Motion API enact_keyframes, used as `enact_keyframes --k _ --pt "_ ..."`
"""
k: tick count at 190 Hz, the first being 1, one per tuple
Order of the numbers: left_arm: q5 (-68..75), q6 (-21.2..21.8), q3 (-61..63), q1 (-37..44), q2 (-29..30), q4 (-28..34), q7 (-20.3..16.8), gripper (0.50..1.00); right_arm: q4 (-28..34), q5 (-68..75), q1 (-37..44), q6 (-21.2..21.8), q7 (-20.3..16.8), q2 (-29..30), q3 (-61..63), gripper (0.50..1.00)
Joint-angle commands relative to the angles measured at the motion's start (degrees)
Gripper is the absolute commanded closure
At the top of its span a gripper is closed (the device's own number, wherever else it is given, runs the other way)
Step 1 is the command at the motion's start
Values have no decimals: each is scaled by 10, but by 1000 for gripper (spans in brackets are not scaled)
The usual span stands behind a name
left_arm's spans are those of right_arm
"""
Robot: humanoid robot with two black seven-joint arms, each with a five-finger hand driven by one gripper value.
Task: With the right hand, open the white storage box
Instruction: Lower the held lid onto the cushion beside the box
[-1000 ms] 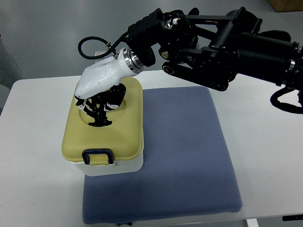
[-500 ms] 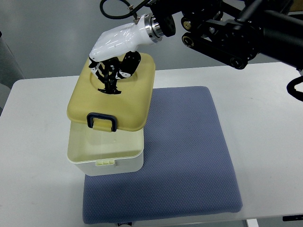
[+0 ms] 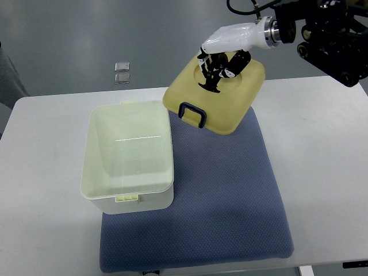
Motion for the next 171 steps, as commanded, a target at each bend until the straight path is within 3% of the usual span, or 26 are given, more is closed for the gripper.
enact_keyframes --k 1,129,171 --pt "0 0 0 0 0 0 0 500 0 0 -24 -8 0 -22 0 1000" --pt "0 0 0 0 0 0 0 500 9 -5 -98 -77 0 6 -66 1000" --pt "0 0 0 0 0 0 0 500 9 -5 -109 -81 0 17 -74 1000"
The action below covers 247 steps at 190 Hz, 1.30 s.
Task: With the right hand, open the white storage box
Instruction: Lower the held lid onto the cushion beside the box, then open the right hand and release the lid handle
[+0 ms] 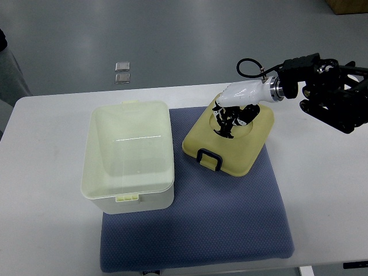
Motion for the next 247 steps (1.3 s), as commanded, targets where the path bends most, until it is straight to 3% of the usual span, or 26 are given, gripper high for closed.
enact_keyframes --k 1,55,62,68,72,76,100,109,131,140,187,247 --pt "0 0 0 0 0 0 0 500 0 0 -7 -2 0 2 -1 1000" --pt "0 0 0 0 0 0 0 500 0 7 -17 -1 0 3 1 998" --pt "0 0 0 0 0 0 0 500 0 8 -17 -1 0 4 2 910" --pt "0 0 0 0 0 0 0 500 0 9 -17 -1 0 5 2 869" --pt "0 0 0 0 0 0 0 500 0 9 -18 0 0 8 3 793" --pt "0 0 0 0 0 0 0 500 0 11 -20 -1 0 11 5 748" --pt "0 0 0 0 0 0 0 500 0 39 -27 0 0 20 8 699" --pt "0 0 0 0 0 0 0 500 0 51 -27 2 0 20 9 644" --pt "0 0 0 0 0 0 0 500 0 73 -25 5 0 17 10 638" --pt "0 0 0 0 0 0 0 500 0 89 -24 5 0 16 10 603" --pt "0 0 0 0 0 0 0 500 0 245 -22 7 0 10 10 587" --pt "0 0 0 0 0 0 0 500 -5 582 -92 12 0 11 89 587"
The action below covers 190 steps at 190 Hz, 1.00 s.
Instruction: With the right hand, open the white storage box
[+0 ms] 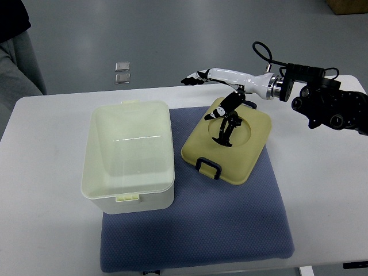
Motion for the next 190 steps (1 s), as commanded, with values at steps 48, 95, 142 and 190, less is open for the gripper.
enact_keyframes --k 48,95,142,190 --pt "0 0 0 0 0 0 0 500 -3 208 -127 6 0 9 181 587" --pt "0 0 0 0 0 0 0 500 -35 313 -183 6 0 39 212 579" --pt "0 0 0 0 0 0 0 500 -43 454 -195 17 -20 46 212 576" --pt "0 0 -1 3 0 -8 0 500 -43 508 -204 6 -42 60 214 576"
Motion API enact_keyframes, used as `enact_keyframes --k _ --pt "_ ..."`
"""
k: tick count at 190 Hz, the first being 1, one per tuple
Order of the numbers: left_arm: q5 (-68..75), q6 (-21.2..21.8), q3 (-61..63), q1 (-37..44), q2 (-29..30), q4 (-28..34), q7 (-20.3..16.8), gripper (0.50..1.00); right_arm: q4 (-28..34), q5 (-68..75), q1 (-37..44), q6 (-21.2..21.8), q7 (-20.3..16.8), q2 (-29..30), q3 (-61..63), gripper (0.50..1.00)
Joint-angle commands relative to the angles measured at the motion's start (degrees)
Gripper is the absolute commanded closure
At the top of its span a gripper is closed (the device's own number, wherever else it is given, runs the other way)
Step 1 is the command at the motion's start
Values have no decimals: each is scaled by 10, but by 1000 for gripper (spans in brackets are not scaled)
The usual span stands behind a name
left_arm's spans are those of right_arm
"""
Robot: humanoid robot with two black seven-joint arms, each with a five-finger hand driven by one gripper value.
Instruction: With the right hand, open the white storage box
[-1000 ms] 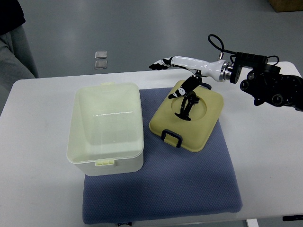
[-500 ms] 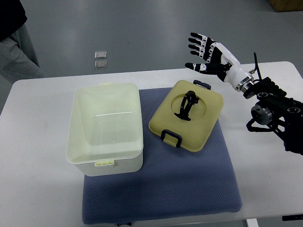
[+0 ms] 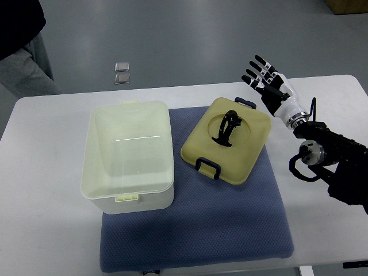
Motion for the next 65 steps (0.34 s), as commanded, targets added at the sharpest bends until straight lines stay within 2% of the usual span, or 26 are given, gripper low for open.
enact_keyframes --k 1,65 --pt "0 0 1 2 0 -5 0 500 0 13 -7 -7 -2 8 3 576" --pt "0 -1 0 1 0 -1 0 500 -2 5 -16 -9 4 17 5 572"
